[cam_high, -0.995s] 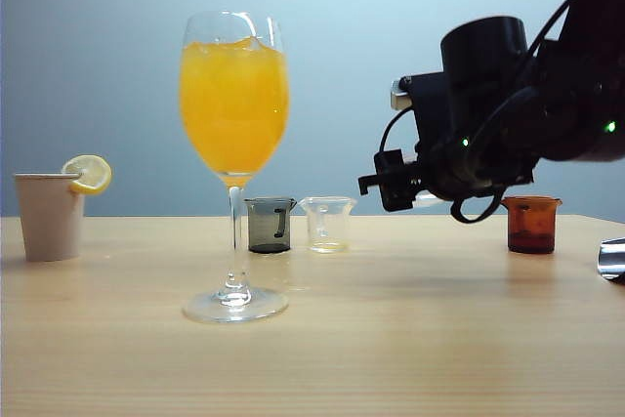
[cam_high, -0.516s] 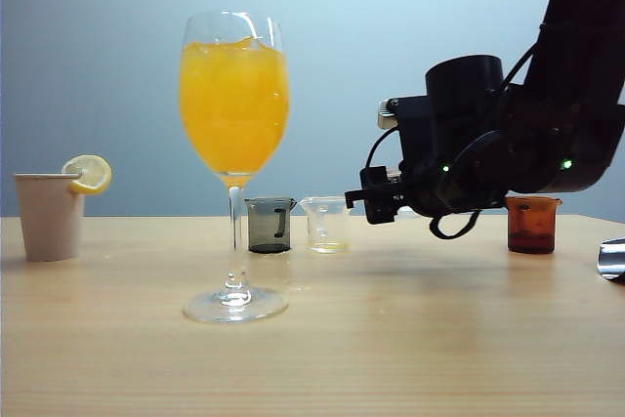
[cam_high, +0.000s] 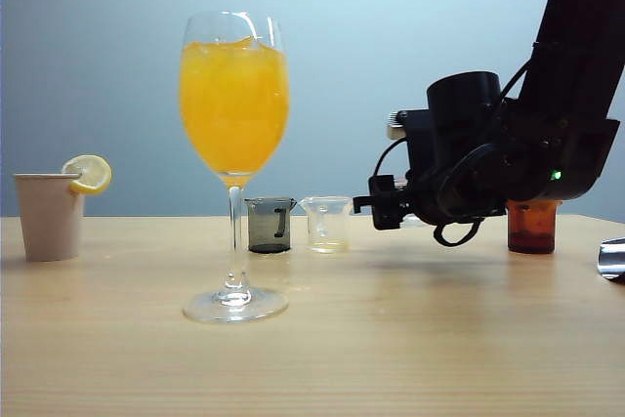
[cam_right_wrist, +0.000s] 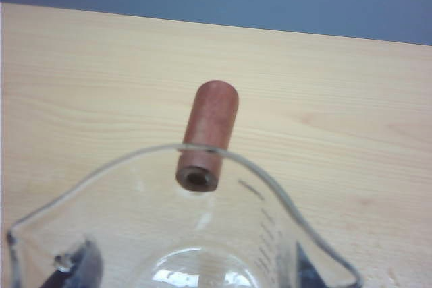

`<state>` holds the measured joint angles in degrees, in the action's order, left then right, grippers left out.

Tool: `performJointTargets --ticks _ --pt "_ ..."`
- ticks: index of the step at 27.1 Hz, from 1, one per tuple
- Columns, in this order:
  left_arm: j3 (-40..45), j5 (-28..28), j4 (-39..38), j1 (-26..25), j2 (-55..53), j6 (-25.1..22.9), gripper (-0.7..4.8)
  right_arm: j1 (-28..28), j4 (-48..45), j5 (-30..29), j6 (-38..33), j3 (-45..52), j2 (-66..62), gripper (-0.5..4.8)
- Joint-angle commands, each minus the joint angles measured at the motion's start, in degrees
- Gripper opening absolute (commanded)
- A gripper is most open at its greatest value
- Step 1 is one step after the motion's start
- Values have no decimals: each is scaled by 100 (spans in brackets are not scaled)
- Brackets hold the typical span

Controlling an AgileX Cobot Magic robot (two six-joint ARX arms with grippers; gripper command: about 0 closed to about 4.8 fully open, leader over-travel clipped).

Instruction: Pick up the third measuring cup from the left, pour the pineapple juice inside into the goblet, and finally put the measuring cup back in its original place.

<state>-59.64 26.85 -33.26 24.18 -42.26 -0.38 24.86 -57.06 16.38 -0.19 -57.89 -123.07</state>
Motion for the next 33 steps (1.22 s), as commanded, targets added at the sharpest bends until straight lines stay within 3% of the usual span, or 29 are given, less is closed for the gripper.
performJointTargets --ticks 1,20,22,24,27,29,33 --pt "-24 37 57 -11 7 -4 -5 -44 87 -284 -74 -35 22 53" --pt "-24 37 57 -13 4 -4 -5 -109 195 -601 -96 -136 -101 55" --pt "-24 37 57 -11 4 -4 -5 -114 197 -603 -96 -136 -101 84" --pt "-24 37 57 -11 4 -4 -5 -122 205 -605 -98 -133 -116 160" --pt "-24 37 57 -11 4 -4 -5 -125 275 -625 -98 -136 -136 182" --pt "-24 37 57 -11 4 -4 -5 -125 343 -625 -98 -136 -149 281" --pt "-24 35 57 -11 4 -4 -5 -125 378 -625 -98 -136 -149 301"
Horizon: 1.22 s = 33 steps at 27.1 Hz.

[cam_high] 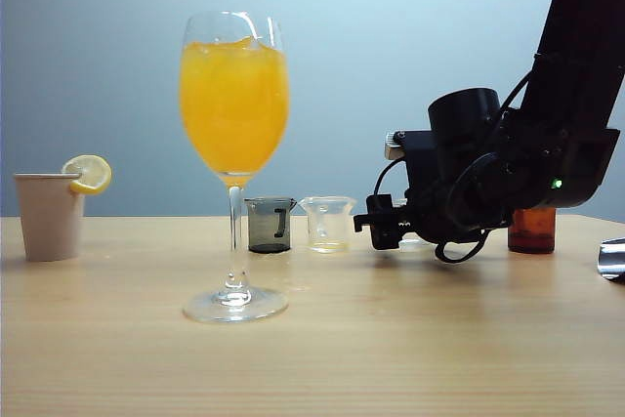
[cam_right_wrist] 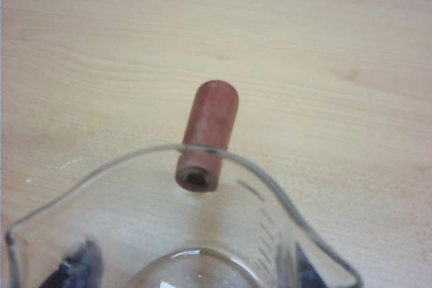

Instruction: Pick up the third measuring cup from the left, pour the pineapple juice inside into the goblet, and finally put the measuring cup back in its original place.

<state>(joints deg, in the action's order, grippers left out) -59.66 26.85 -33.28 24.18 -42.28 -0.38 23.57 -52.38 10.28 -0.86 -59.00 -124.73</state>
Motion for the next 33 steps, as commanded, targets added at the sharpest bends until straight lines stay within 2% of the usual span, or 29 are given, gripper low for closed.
performJointTargets --ticks 1,8,15,30,31,33 --pt "-22 35 59 -11 7 -4 -5 4 -90 -15 -31 -24 17 313" --pt "-22 35 59 -11 7 -4 -5 7 -37 -13 -28 -22 17 402" --pt "-22 35 59 -13 7 -2 -5 15 125 -9 -28 -2 94 401" --pt "-22 4 74 -13 7 -2 -5 24 1904 -28 -79 485 1392 399" --pt "-22 -24 74 -13 7 -4 -5 24 2041 -72 -94 501 1471 393" --pt "-22 -116 68 -13 7 0 -5 24 2494 -308 -92 501 1672 297"
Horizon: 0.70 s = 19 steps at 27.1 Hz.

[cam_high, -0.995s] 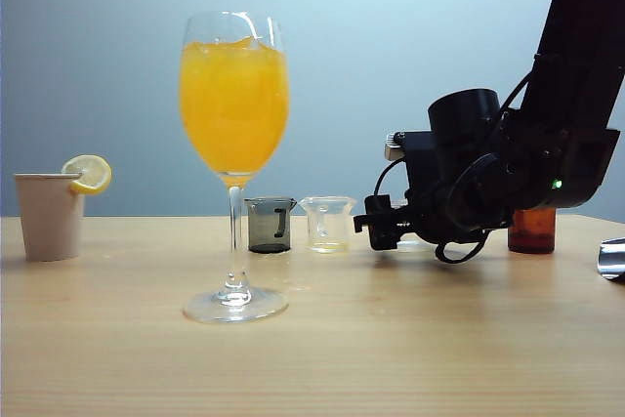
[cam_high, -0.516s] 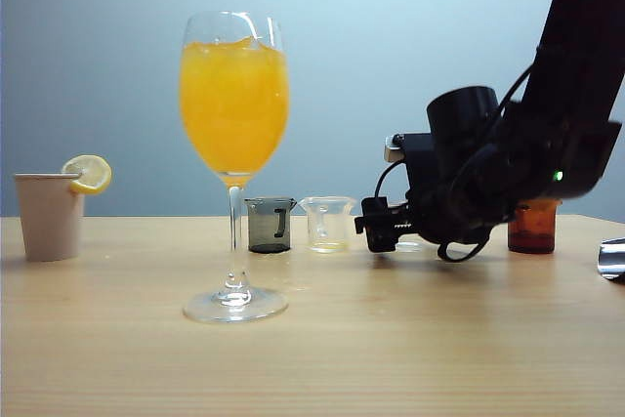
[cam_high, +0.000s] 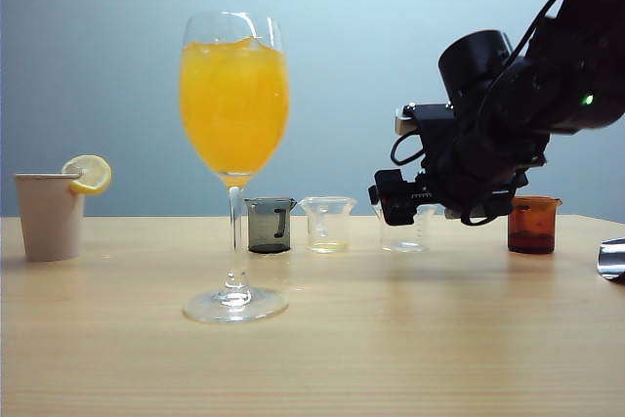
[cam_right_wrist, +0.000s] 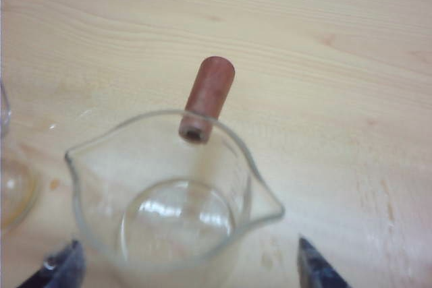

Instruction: Pick up the third measuring cup from the left, pour the pineapple juice inside into the goblet, and finally put the measuring cup back in its original place.

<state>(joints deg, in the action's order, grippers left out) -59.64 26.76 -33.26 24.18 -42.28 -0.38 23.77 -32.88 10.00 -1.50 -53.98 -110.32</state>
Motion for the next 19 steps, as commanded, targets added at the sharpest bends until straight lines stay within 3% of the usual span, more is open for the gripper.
performJointTargets --ticks 1,2,3,7,9,14,19 --pt "-24 -125 61 -13 7 0 -5 4 776 -387 -31 -4 328 233" --pt "-24 -125 59 -13 7 7 -5 4 1075 -522 -31 -4 457 146" --pt "-24 -122 57 -13 7 37 -5 4 1309 -614 -31 -4 560 100" --pt "-24 -122 55 -13 7 42 -5 9 2341 -890 -35 -4 1036 73" --pt "-24 -122 50 -13 7 42 -5 9 2789 -885 -44 -4 1272 -6" --pt "-26 -122 -118 -13 17 42 -5 9 3901 -887 -44 -2 2286 -6" --pt "-24 -125 -369 -13 85 39 -5 11 4610 -1298 -42 0 3204 -6"
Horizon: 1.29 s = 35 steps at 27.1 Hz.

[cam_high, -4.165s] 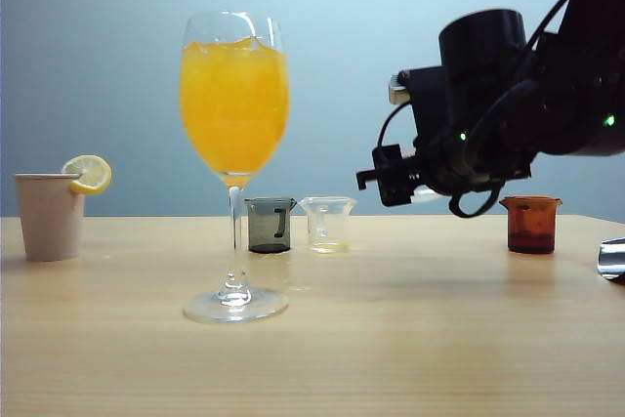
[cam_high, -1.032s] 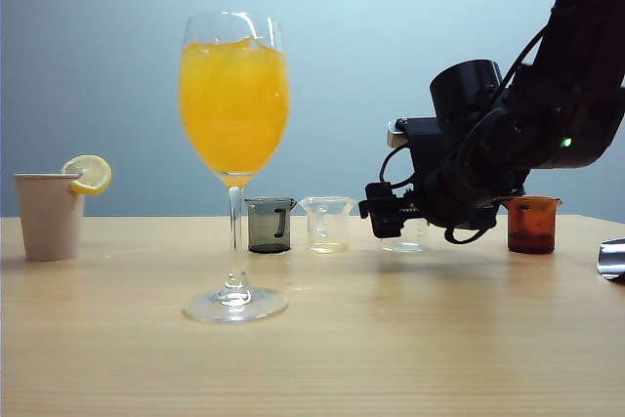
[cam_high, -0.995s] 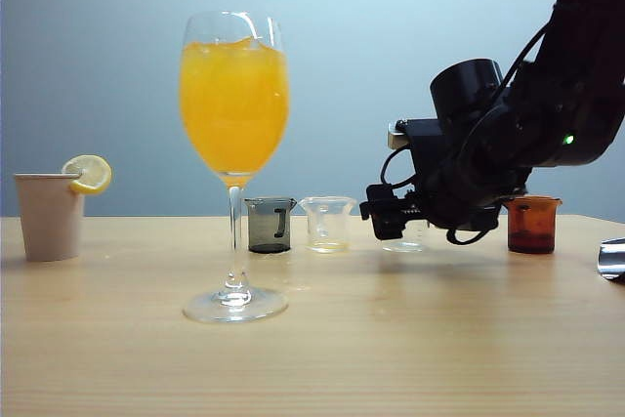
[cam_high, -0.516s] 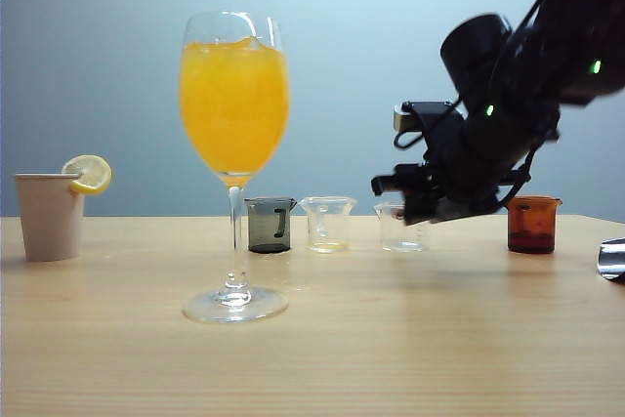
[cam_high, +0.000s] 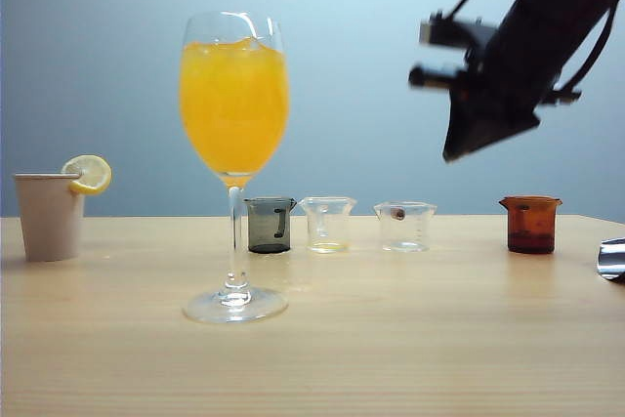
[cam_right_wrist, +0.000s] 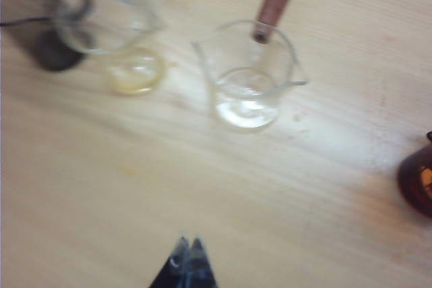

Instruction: Pick up the third measuring cup from the left, pour the pineapple juice inside into the goblet, and finally put the measuring cup back in its original place.

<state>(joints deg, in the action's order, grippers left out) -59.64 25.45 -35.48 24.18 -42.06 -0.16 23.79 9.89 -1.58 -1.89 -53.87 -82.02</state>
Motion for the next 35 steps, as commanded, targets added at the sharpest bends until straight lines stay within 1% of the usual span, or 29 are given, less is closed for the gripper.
performJointTargets --ticks 1,3,7,12,14,16,17,18,20,22,25,27,29,31,35 --pt "-24 7 -225 -13 66 15 -5 9 435 -140 -2 -9 516 -6" --pt "-22 -4 -341 -13 101 0 -5 9 647 -142 0 20 861 -6" --pt "160 -297 -474 -11 227 -461 -5 9 1069 -138 55 59 1484 -6" --pt "664 -673 -356 -11 579 -459 -5 9 1064 -107 68 398 2339 -6" --pt "933 -896 -157 -11 793 -457 -5 9 990 -92 68 625 2691 -6" --pt "1266 -1036 221 -11 1034 -455 -5 9 850 -83 68 892 3034 -6" --pt "1596 -1163 590 -11 1279 -450 -5 9 614 -81 68 1167 3353 -6" --pt "1797 -1250 802 -11 1423 -452 -5 9 472 -81 68 1311 3508 -6" --pt "2444 -1436 1362 -11 1880 -433 -5 9 -87 -44 68 1897 4155 -6" --pt "2865 -1539 1700 -11 2127 -433 -5 7 -420 138 81 2293 4612 -6" --pt "3309 -1534 2179 -11 2312 -393 -5 7 -457 319 79 2566 4988 -6" --pt "3576 -1541 2527 -11 2396 -385 -5 4 -459 328 79 2684 5176 -6" --pt "3877 -1537 2938 -11 2463 -363 -5 7 -457 507 79 2769 5383 -6" --pt "4138 -1534 3327 -11 2472 -221 -5 7 -433 638 79 2802 5517 -5" --pt "4417 -1541 3738 -15 2470 -175 -5 7 -389 643 79 2800 5696 -1"
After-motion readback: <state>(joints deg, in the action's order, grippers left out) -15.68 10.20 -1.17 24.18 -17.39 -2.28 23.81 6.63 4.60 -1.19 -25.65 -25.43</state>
